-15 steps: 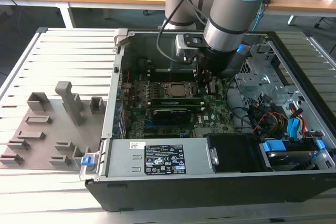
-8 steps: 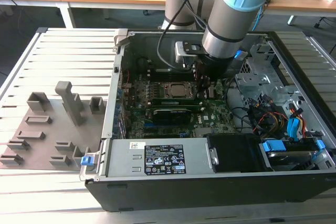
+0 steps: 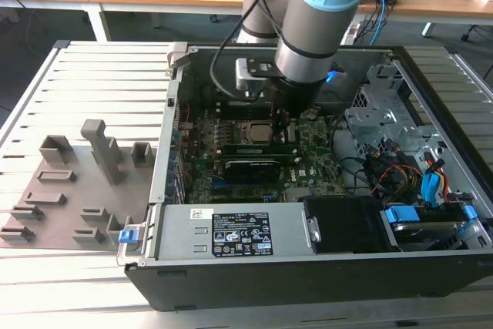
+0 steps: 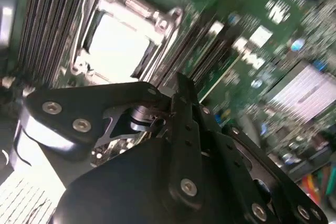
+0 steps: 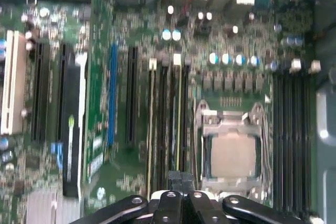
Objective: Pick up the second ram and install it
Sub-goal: 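Press down the second ram until it locks into place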
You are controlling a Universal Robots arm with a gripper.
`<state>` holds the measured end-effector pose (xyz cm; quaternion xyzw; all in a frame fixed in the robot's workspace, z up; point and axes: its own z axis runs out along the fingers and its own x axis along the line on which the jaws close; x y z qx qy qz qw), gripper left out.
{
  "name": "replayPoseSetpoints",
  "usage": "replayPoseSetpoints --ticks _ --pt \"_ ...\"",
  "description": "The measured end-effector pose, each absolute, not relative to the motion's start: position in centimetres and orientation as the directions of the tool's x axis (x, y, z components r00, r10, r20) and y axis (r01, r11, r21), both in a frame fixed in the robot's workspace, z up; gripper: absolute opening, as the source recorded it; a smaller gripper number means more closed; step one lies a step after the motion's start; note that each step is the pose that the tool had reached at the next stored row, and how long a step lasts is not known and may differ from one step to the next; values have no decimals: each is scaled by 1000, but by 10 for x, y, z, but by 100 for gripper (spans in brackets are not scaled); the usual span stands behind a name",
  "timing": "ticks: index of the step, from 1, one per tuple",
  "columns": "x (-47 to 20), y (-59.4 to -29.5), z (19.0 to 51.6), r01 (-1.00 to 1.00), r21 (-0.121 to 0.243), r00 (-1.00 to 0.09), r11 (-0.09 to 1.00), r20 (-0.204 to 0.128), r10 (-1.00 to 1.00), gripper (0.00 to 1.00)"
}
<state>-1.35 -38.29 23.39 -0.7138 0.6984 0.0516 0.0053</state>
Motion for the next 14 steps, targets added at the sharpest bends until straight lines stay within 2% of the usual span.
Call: replayPoseSetpoints --ticks 7,14 --pt "-68 -382 230 -998 55 20 -24 -81 -997 11" --pt "-51 -382 232 -998 64 19 -25 -84 -996 11"
